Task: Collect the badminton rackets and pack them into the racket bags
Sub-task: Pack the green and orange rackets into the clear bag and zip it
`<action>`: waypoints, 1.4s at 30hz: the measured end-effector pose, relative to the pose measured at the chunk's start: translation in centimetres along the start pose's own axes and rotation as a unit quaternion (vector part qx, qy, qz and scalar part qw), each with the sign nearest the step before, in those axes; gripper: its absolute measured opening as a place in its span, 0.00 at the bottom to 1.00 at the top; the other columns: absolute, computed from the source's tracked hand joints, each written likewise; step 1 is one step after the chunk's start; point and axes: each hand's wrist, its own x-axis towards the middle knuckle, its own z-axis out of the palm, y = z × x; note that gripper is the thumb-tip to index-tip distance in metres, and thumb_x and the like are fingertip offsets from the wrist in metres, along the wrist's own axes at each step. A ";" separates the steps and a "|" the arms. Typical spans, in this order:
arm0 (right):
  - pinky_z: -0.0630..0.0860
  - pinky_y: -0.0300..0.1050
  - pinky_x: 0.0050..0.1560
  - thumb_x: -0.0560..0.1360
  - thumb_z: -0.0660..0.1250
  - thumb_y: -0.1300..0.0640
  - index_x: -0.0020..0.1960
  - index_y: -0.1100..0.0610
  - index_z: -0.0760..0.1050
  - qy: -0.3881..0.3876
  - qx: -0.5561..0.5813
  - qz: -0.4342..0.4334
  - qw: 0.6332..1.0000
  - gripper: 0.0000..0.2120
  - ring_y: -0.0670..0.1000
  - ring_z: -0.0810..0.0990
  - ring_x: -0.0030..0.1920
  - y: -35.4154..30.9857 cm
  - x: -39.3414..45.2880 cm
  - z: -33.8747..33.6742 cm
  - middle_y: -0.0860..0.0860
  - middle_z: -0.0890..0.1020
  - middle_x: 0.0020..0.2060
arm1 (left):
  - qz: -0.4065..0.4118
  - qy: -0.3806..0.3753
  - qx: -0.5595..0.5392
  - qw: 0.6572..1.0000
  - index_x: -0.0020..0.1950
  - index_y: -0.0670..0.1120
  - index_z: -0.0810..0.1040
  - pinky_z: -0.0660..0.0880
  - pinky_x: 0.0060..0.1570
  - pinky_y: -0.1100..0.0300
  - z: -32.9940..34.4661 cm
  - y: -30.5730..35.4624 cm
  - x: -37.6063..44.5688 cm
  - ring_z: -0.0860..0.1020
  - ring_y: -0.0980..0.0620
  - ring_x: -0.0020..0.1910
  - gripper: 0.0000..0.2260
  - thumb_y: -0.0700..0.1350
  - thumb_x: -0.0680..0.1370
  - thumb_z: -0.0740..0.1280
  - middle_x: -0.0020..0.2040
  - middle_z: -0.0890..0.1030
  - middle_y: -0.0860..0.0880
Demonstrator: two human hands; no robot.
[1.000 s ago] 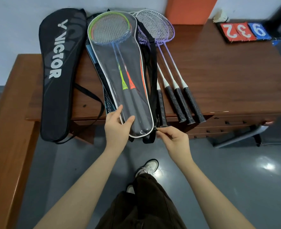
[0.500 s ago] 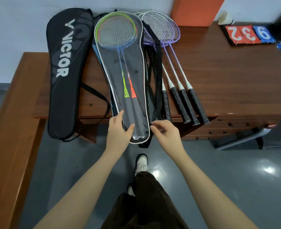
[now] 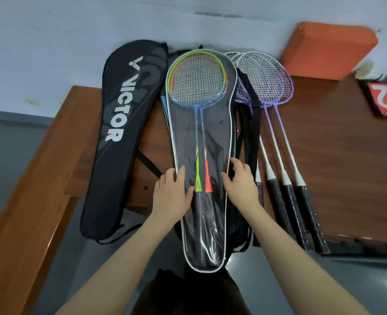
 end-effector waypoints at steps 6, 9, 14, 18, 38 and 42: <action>0.72 0.45 0.43 0.76 0.65 0.50 0.72 0.51 0.60 0.002 -0.004 -0.001 1.000 0.27 0.56 0.77 0.53 -1.4 3.1 0.7 0.56 0.71 0.61 | -0.087 -0.059 -0.101 0.989 0.75 0.43 0.52 0.61 0.63 0.49 1.0 -0.6 4.1 0.65 0.44 0.65 0.32 0.51 0.77 0.64 0.67 0.64 0.43; 0.70 0.41 0.49 0.76 0.65 0.54 0.72 0.50 0.61 0.023 0.048 -0.010 0.999 0.27 0.50 0.75 0.51 -1.7 3.1 0.9 0.54 0.71 0.61 | -0.074 -0.008 -0.191 0.979 0.75 0.43 0.54 0.61 0.61 0.58 0.9 -0.9 5.0 0.68 0.48 0.60 0.30 0.45 0.77 0.64 0.64 0.65 0.44; 0.64 0.24 0.45 0.76 0.65 0.61 0.71 0.54 0.65 0.113 0.105 -0.046 0.987 0.24 0.38 0.71 0.42 -5.0 2.1 1.8 0.52 0.72 0.52 | -0.021 0.052 -0.293 0.954 0.73 0.41 0.59 0.56 0.49 0.85 -0.9 -2.4 4.5 0.62 0.68 0.50 0.25 0.36 0.78 0.62 0.62 0.66 0.46; 0.64 0.21 0.45 0.75 0.65 0.65 0.67 0.60 0.70 0.188 0.091 -0.085 0.974 0.21 0.36 0.69 0.39 -8.6 0.6 2.8 0.51 0.70 0.46 | 0.005 0.080 -0.318 0.945 0.70 0.39 0.65 0.56 0.54 0.84 -3.8 -5.0 4.4 0.65 0.67 0.54 0.21 0.35 0.77 0.63 0.62 0.70 0.46; 0.66 0.25 0.42 0.75 0.66 0.64 0.64 0.59 0.73 0.282 0.108 -0.128 0.945 0.18 0.38 0.70 0.37 -17.8 -1.0 2.5 0.47 0.71 0.43 | 0.096 0.224 -0.350 0.904 0.62 0.36 0.74 0.64 0.60 0.75 -11.0 -9.8 5.4 0.70 0.62 0.56 0.16 0.34 0.74 0.66 0.55 0.75 0.47; 0.66 0.25 0.45 0.76 0.65 0.62 0.64 0.59 0.73 0.244 0.106 -0.152 0.952 0.17 0.40 0.71 0.40 -20.1 0.6 5.4 0.50 0.72 0.45 | 0.052 0.236 -0.305 0.921 0.60 0.37 0.76 0.65 0.55 0.74 -11.7 -13.2 6.0 0.72 0.58 0.52 0.15 0.38 0.74 0.63 0.53 0.77 0.43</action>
